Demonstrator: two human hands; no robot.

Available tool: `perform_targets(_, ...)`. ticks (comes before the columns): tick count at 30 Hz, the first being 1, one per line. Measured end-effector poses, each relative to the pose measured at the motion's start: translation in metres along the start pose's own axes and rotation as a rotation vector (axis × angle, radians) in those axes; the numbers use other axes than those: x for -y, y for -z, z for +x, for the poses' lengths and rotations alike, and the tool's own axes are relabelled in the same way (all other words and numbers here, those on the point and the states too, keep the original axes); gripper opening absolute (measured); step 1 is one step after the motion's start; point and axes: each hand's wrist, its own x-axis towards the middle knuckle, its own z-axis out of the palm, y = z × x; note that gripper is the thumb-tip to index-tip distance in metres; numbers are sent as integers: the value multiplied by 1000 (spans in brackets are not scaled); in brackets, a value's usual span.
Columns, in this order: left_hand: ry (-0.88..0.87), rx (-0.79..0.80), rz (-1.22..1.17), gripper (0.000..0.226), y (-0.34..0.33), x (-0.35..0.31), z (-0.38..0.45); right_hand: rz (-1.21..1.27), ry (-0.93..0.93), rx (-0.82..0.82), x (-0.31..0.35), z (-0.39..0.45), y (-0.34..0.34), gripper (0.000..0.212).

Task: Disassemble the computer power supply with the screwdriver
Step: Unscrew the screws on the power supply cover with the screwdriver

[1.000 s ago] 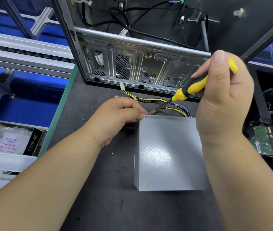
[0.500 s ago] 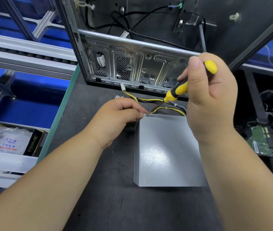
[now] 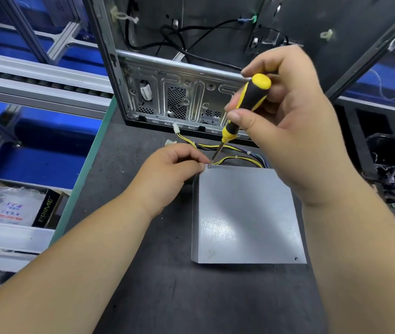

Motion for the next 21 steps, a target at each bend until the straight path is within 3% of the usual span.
perform_targets(8,-10,-14,-28,14,-3,1,-6,8,-12,-18,1,-9,-9,35)
perform_targets(14,-13,-23,-32,12,-4,2,-8,-3,-12,68,3,-16,-8,36)
perform_targets(21,-19,-35,16,13,-3,2,-8,-101,-12,-64,7,-14,-5,30)
